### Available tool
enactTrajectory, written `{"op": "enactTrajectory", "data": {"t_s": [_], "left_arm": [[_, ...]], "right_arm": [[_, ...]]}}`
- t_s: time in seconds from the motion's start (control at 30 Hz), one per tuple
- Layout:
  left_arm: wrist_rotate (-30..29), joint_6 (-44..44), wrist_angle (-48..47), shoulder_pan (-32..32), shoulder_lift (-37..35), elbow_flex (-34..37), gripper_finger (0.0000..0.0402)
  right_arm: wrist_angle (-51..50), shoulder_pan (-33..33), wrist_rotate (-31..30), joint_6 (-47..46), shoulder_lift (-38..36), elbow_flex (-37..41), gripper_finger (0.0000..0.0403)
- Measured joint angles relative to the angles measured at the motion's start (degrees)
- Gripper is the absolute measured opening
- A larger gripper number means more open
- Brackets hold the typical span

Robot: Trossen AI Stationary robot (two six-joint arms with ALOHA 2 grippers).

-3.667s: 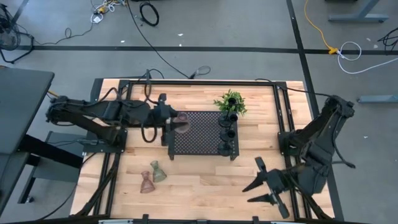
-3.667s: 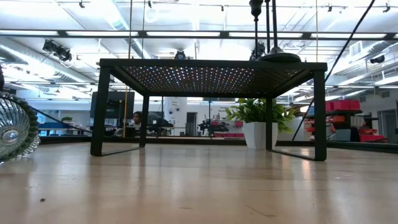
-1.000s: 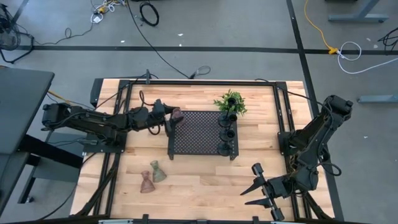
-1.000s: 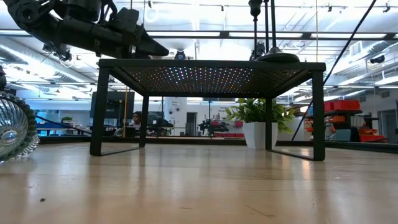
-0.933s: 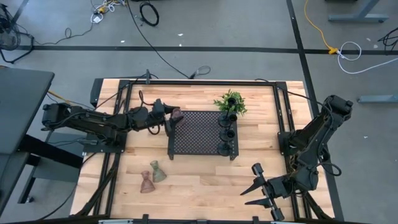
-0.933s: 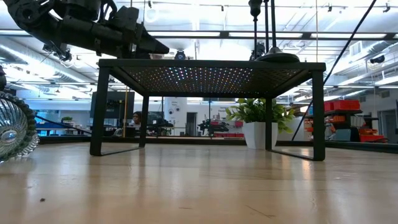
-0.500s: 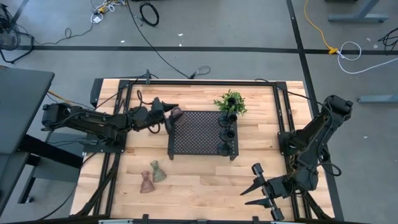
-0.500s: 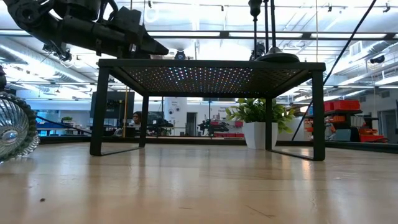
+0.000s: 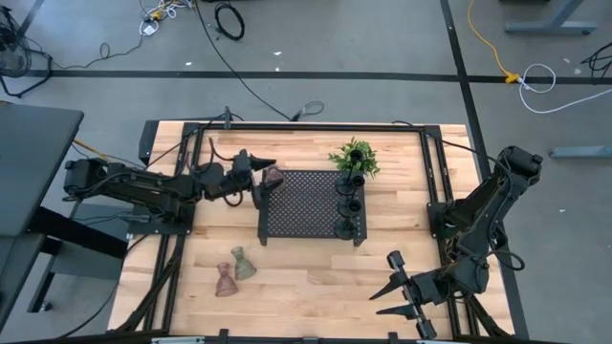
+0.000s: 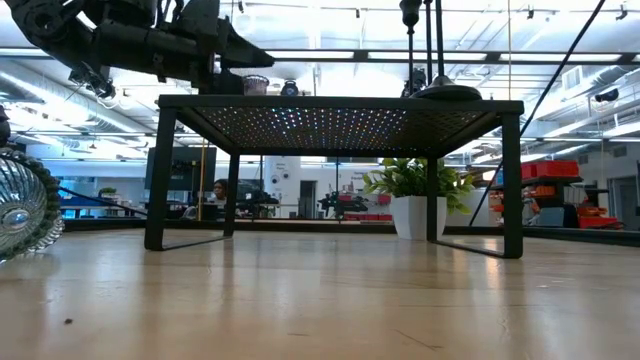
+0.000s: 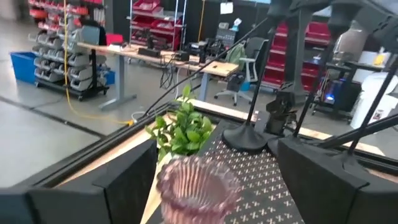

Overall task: Pick & Place candle stick holders
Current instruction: Put the pink glass candle stick holder on the shelf

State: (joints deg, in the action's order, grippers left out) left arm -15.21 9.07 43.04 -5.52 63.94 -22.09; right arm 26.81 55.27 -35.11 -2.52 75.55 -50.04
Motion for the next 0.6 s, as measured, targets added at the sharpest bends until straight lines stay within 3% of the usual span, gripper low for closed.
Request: {"op": "enactTrajectory", "data": {"t_s": [0.3,0.5,0.6], "left_arm": [[4.15,-0.71,0.34,0.52,-4.31,-0.04,0.0335],[7.8,-0.32,-2.42,4.2,-11.87,-0.04,0.0335],[10.23,3.94,-6.96,6.91,-16.31,-0.04,0.0335]], "right_arm": [[-0.85,0.0,0.0,-0.02,0.02,-0.02,0.013],[-1.16,0.0,0.0,-0.07,0.02,-0.02,0.013],[-1.16,0.0,0.0,-0.07,0.02,-0.02,0.013]]}}
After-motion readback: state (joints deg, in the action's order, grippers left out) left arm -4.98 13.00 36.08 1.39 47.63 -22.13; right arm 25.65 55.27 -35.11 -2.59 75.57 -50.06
